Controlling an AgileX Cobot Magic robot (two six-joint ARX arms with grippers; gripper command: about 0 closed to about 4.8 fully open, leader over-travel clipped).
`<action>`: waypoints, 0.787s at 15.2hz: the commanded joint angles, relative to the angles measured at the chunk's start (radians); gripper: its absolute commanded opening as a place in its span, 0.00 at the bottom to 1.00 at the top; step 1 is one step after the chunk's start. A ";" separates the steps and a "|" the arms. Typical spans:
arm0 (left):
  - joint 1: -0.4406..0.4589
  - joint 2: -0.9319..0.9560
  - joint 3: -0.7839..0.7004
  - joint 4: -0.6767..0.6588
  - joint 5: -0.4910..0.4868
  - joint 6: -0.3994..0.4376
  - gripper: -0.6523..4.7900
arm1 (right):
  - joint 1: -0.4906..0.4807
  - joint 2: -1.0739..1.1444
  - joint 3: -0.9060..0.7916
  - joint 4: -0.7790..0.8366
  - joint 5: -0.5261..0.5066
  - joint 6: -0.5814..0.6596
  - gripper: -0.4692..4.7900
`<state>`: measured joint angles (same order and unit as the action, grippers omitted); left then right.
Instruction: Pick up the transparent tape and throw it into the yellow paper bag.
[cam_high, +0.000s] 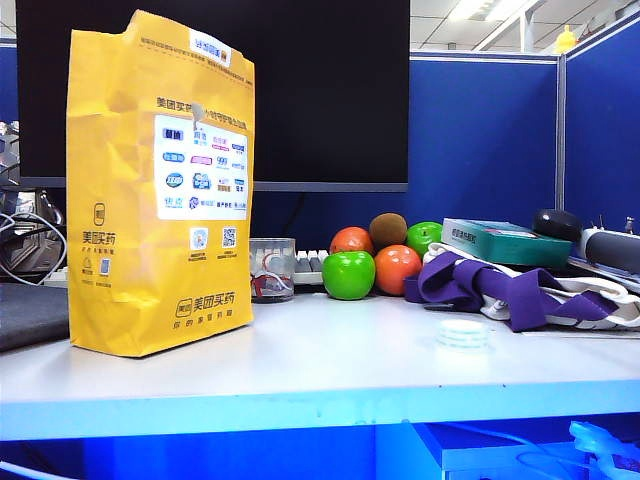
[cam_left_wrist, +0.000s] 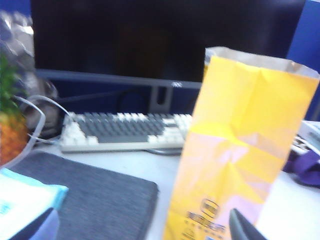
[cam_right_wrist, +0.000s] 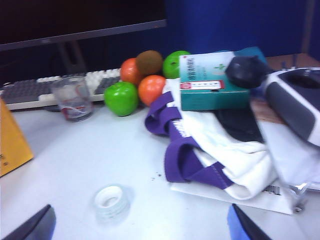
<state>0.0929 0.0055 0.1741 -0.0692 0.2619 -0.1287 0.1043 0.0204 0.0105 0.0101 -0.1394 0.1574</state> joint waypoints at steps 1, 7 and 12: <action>0.001 -0.001 0.005 0.007 0.012 -0.019 1.00 | -0.001 -0.001 -0.008 0.017 -0.015 0.004 1.00; 0.000 0.031 0.050 0.085 0.043 -0.090 1.00 | 0.000 0.004 -0.008 0.325 -0.125 0.034 1.00; 0.000 0.335 0.325 0.085 0.116 -0.054 1.00 | 0.000 0.006 0.044 0.235 -0.095 0.092 1.00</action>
<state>0.0929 0.2817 0.4534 0.0086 0.3344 -0.2092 0.1047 0.0235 0.0212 0.2710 -0.2523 0.2405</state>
